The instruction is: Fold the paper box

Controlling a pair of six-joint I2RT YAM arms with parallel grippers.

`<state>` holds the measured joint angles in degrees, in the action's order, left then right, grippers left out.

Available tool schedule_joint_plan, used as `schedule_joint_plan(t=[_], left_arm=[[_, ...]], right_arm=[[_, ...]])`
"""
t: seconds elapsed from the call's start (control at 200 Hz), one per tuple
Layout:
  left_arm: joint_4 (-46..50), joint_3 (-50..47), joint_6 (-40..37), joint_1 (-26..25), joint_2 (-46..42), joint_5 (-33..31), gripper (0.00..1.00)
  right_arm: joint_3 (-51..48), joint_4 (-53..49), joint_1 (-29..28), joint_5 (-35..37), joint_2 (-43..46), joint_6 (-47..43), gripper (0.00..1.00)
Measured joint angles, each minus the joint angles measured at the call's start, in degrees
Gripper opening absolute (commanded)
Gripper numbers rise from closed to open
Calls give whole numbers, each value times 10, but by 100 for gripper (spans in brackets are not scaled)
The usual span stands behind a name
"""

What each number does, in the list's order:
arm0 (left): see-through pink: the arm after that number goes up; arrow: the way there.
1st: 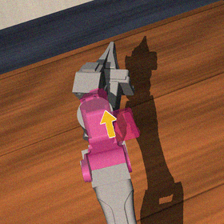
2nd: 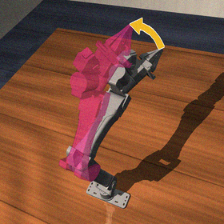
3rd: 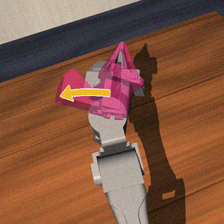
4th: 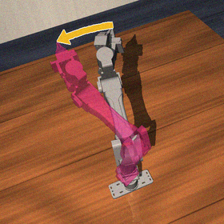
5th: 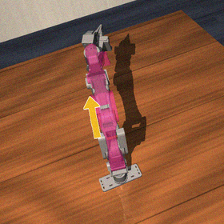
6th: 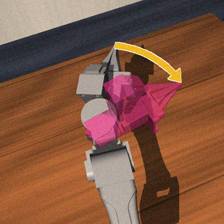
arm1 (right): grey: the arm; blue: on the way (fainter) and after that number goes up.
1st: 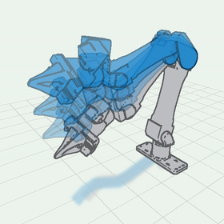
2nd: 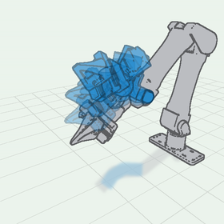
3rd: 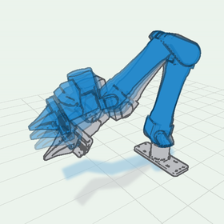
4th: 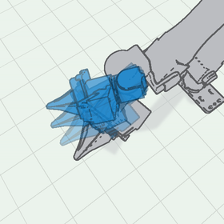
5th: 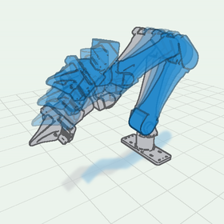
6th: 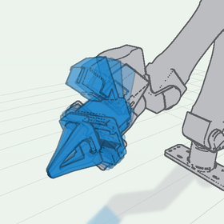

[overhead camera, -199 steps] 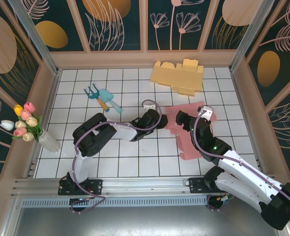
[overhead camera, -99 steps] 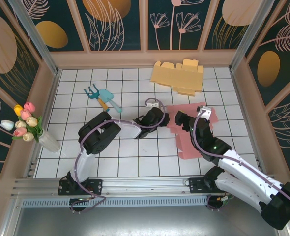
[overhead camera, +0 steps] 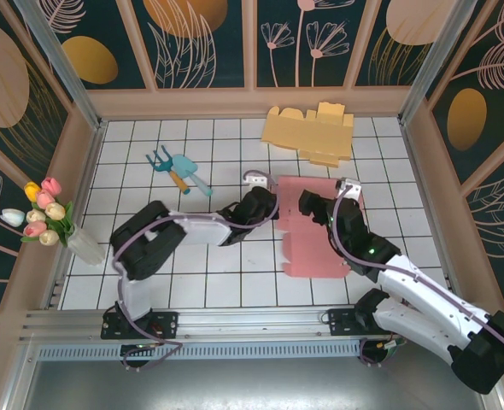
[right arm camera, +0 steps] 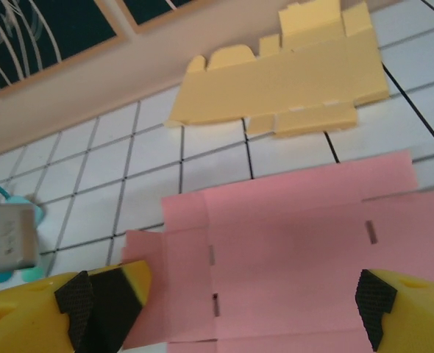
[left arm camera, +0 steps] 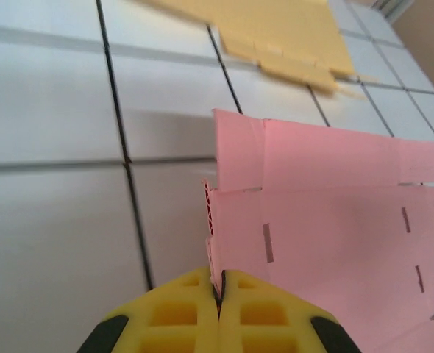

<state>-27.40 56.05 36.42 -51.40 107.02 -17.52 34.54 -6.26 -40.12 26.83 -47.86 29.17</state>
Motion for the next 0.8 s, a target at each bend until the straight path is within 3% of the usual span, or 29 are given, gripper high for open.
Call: schedule_joint_plan(t=[0.105, 0.185, 0.26, 0.465, 0.646, 0.801], left_arm=[[-13, -57, -75, 0, -98, -45, 0], [-36, -112, -130, 0, -178, -78, 0], [-61, -166, -175, 0, -248, -100, 0], [-122, -286, -276, 0, -389, -110, 0], [-201, -373, -336, 0, -473, -95, 0], [-278, -456, -386, 0, -524, -64, 0]], right_arm=[[58, 9, 0, -2, -27, -47, 91], [104, 31, 0, -14, -49, -107, 66], [144, 60, 4, -54, -74, -173, 55], [297, 61, 8, -230, -192, -462, 51], [401, -52, 15, -346, -265, -725, 52], [459, -174, 52, -416, -299, -857, 51]])
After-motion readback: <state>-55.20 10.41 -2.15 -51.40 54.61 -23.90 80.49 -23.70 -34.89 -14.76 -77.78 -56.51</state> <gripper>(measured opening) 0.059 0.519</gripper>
